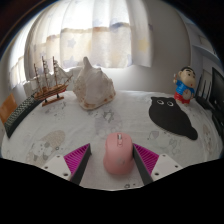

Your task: Arrange mouse

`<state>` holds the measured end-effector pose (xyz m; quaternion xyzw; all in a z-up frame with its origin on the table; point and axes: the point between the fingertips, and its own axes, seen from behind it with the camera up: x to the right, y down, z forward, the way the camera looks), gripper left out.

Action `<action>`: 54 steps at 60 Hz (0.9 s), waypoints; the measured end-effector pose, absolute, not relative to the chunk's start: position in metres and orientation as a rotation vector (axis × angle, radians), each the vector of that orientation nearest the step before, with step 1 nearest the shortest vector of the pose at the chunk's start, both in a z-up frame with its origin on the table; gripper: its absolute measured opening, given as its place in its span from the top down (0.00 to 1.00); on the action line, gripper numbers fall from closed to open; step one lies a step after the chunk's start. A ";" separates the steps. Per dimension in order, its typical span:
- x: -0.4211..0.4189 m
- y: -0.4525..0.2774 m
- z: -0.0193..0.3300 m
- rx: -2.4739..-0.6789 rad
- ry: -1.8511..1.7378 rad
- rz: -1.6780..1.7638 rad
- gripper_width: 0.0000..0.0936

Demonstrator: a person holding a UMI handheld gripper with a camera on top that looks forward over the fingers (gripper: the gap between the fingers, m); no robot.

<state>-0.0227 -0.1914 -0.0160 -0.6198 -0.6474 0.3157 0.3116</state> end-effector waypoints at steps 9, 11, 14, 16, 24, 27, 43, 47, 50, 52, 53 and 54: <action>-0.035 -0.193 -0.017 -1.621 -1.727 0.848 0.15; -0.037 -0.192 -0.017 -1.624 -1.724 0.849 0.21; -0.039 -0.188 -0.017 -1.628 -1.719 0.837 0.35; -0.040 -0.185 -0.016 -1.627 -1.717 0.830 0.47; -0.044 -0.181 -0.005 -1.621 -1.738 0.831 0.52; -0.049 -0.177 0.009 -1.605 -1.738 0.841 0.53; -0.120 -0.099 0.123 -1.595 -1.619 0.910 0.59; -0.144 -0.065 0.144 -1.583 -1.571 0.917 0.59; -0.163 -0.040 0.145 -1.562 -1.562 0.905 0.60; -0.174 -0.024 0.139 -1.564 -1.561 0.893 0.59; -0.178 -0.015 0.133 -1.570 -1.561 0.882 0.59; -0.181 -0.007 0.128 -1.576 -1.557 0.872 0.59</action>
